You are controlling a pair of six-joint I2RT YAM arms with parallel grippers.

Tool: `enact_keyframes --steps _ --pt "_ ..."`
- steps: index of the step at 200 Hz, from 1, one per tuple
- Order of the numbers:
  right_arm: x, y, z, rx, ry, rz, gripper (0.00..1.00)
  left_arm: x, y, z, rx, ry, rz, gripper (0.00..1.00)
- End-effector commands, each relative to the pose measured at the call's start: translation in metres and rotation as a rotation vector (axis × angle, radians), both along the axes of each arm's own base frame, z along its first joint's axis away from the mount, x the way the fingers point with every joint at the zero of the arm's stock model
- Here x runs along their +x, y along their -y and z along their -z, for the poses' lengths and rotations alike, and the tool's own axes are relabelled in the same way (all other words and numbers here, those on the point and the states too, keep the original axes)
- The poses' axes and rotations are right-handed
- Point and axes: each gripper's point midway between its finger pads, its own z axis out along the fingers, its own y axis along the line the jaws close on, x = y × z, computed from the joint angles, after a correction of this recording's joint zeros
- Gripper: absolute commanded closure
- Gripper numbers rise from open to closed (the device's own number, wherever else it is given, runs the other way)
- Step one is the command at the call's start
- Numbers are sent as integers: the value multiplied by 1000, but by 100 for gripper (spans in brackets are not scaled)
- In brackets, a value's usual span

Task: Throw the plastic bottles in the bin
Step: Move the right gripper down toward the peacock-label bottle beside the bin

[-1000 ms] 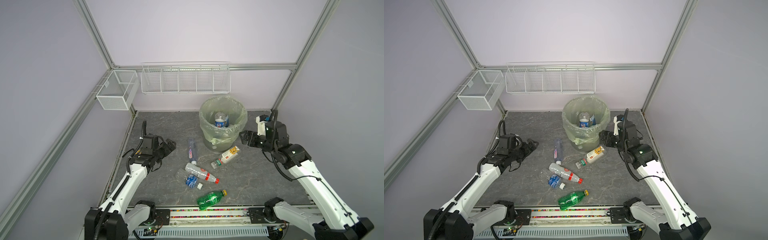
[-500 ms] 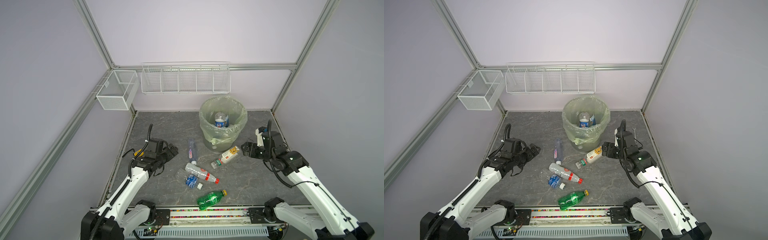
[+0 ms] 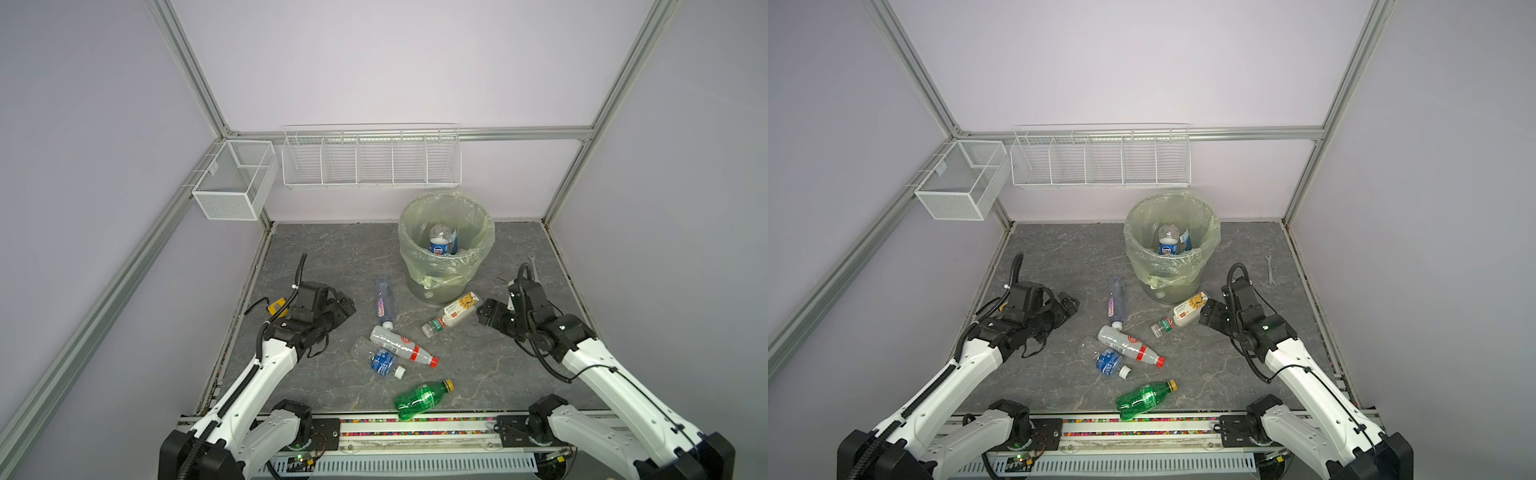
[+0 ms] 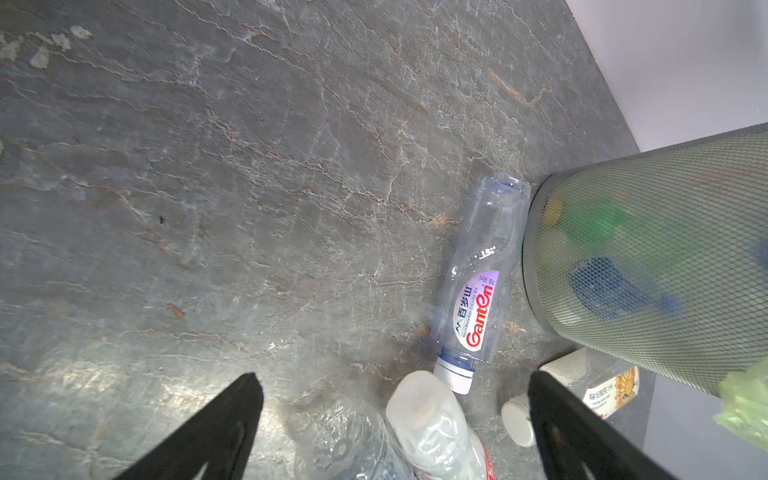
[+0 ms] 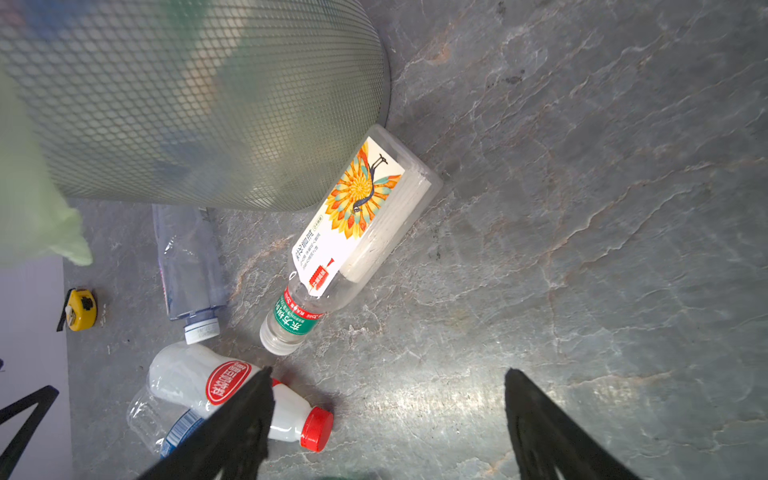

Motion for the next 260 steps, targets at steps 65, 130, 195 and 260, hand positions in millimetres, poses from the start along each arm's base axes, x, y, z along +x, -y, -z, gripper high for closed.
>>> enact_keyframes --steps 65,130,195,260 --pt "21 -21 17 145 -36 185 12 19 6 2 35 27 38 0" --pt "38 -47 44 187 -106 211 12 31 -11 -2 106 69 6 0" --pt "52 -62 66 209 -149 258 12 37 -40 -7 107 69 -58 0" --pt "68 -73 77 188 -178 267 12 37 -45 -5 126 53 -78 0"
